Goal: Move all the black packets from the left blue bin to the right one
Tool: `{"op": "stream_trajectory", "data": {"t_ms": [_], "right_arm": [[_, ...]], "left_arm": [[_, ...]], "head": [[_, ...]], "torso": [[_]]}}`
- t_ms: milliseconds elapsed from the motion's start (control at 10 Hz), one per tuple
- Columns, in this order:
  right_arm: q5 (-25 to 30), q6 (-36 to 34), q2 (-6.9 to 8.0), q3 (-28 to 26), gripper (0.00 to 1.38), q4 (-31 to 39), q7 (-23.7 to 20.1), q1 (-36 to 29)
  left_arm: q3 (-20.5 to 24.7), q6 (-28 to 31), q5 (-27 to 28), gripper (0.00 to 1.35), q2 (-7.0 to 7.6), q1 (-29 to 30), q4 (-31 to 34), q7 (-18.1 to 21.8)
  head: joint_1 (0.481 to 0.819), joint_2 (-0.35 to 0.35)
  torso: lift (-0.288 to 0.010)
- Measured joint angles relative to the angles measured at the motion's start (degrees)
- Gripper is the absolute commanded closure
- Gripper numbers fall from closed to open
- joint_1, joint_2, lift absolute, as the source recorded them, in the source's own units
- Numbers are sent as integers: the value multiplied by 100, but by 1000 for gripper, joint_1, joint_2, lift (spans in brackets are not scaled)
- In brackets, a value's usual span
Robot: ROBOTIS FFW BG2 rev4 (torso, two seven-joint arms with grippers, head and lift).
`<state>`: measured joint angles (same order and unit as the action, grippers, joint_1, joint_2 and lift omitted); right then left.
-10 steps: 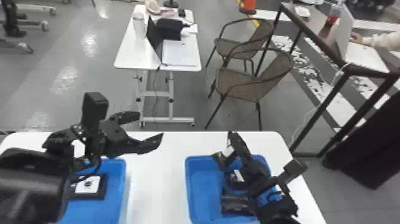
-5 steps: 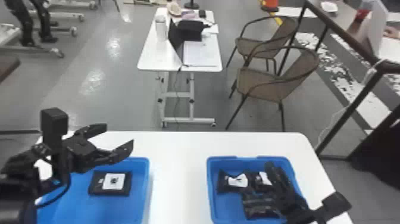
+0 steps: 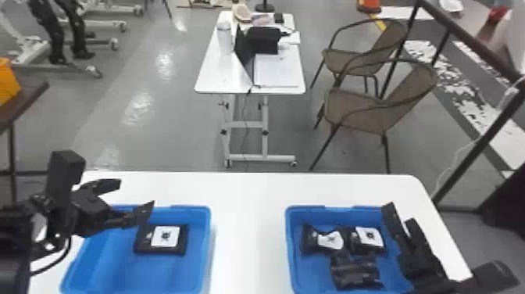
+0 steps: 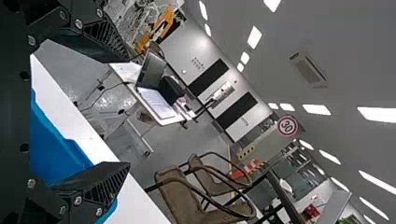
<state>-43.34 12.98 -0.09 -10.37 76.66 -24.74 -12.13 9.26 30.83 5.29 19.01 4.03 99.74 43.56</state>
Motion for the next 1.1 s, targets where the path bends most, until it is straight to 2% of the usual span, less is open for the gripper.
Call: {"op": "stream_trajectory", "data": {"t_ms": [200,400,500,700,1100], "right_arm": [[-34,-114,0,-1,242,40,-127,46],[-99,-165,0,-1,242,34,-168,79],[-122,-191,0,-1,242,7,-205,97],[-150,-239,0,-1,242,-39,-274,129],[-197,-295,0,-9,242,-72,-368,120]], "left_arm": [[-99,194,586,119,20,-283,-634,449],[-389,486,1382,119,15,-715,-1313,990],[-540,499,1676,119,15,-933,-1656,1135],[-730,387,2114,119,15,-1209,-2128,1160],[-974,-496,2484,142,-10,-1785,-3548,1115]], "head": [[695,22],[695,31],[695,35],[695,49],[695,59]], "torso": [[0],[0],[0],[0],[0]]}}
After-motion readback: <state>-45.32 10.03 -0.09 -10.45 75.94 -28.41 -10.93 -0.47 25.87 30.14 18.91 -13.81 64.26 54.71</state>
